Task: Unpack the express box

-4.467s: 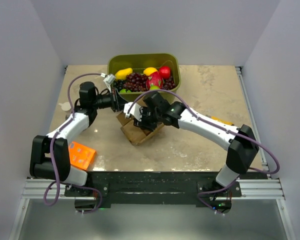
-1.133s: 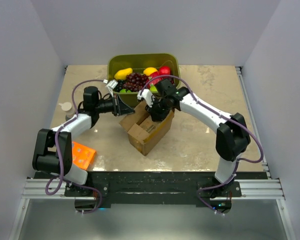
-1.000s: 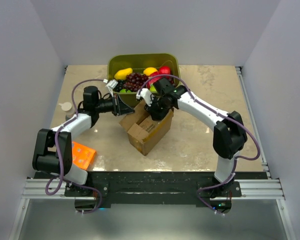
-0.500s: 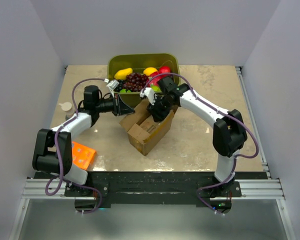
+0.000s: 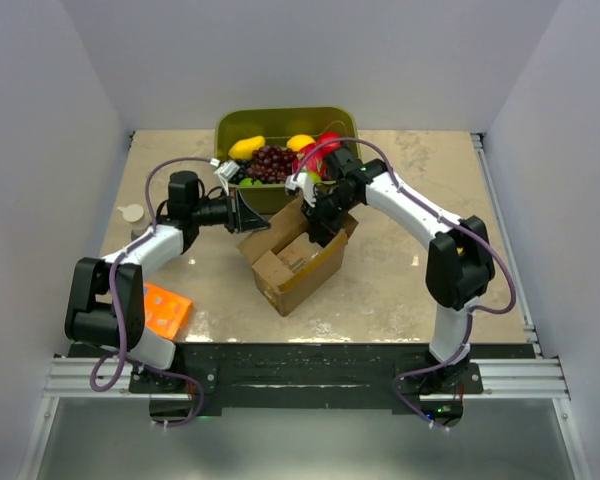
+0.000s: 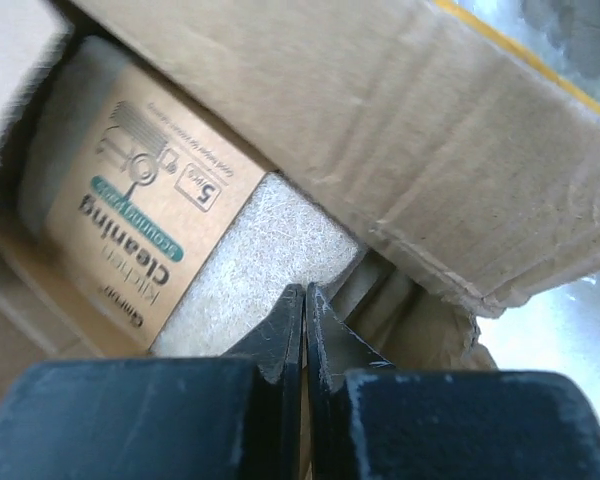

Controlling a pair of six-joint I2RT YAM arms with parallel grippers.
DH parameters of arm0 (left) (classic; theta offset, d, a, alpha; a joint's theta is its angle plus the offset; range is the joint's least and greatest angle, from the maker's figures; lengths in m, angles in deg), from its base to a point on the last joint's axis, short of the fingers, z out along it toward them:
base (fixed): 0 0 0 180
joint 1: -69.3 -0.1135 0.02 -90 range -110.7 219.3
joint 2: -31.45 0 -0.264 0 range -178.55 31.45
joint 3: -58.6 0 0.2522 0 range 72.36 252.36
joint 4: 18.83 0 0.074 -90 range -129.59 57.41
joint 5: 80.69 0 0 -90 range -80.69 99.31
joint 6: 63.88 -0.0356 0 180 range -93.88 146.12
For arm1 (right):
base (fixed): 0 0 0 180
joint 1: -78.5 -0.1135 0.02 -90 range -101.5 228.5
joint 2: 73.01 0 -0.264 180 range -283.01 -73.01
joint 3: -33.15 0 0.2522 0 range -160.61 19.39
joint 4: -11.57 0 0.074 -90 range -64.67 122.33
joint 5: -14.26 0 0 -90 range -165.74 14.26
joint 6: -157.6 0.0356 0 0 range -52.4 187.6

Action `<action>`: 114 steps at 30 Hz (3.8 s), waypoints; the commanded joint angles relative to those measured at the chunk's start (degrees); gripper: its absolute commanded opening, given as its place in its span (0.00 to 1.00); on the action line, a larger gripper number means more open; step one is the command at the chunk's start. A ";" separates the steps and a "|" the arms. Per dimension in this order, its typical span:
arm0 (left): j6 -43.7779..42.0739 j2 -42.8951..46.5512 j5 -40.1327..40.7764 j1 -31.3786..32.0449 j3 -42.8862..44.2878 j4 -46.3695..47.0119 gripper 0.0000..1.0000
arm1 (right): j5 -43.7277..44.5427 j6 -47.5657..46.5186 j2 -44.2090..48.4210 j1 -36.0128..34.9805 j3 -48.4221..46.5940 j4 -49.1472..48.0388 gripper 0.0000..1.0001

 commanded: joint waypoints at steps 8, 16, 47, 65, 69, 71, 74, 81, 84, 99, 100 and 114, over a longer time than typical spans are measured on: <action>-4.27 0.63 2.13 -0.27 3.74 -1.09 0.00 | -0.25 5.58 13.01 -1.19 -10.76 0.58 0.00; -4.80 1.15 2.04 -0.19 4.44 -1.61 0.00 | 4.15 8.21 14.51 -0.92 -8.49 4.10 0.05; -6.20 0.80 2.22 -0.19 4.44 -2.32 0.00 | -3.50 5.94 0.07 -1.01 -13.91 7.27 0.00; -10.24 0.89 3.01 -0.19 5.23 -7.33 0.00 | 12.23 21.20 21.70 19.26 -14.11 -6.00 0.00; -10.25 0.54 2.57 -0.19 5.41 -7.50 0.00 | 12.06 28.24 23.55 31.14 -9.46 -9.42 0.00; -10.25 0.45 2.39 -0.19 5.50 -7.41 0.00 | 17.20 32.97 23.99 37.38 -6.04 -12.32 0.00; -10.16 0.45 2.13 -0.19 5.41 -7.33 0.00 | 19.35 34.23 22.78 40.03 -1.29 -16.19 0.00; -10.60 0.27 0.29 -0.19 6.20 -7.50 0.00 | 18.29 36.17 13.65 40.12 2.33 -21.03 0.00; -10.07 0.54 -2.26 -0.19 6.55 -6.54 0.00 | 18.56 35.47 10.65 40.12 -1.18 -20.33 0.28; 2.05 2.82 -7.80 0.52 2.69 6.73 0.00 | 9.51 24.66 18.90 2.01 -3.15 -19.19 0.35; 2.93 3.00 -7.80 0.52 2.69 7.34 0.00 | 9.16 22.48 19.16 0.41 -1.73 -18.49 0.28; 9.00 5.72 -6.92 0.52 -2.06 14.91 0.00 | 16.54 6.81 31.64 -8.04 22.36 -9.79 0.15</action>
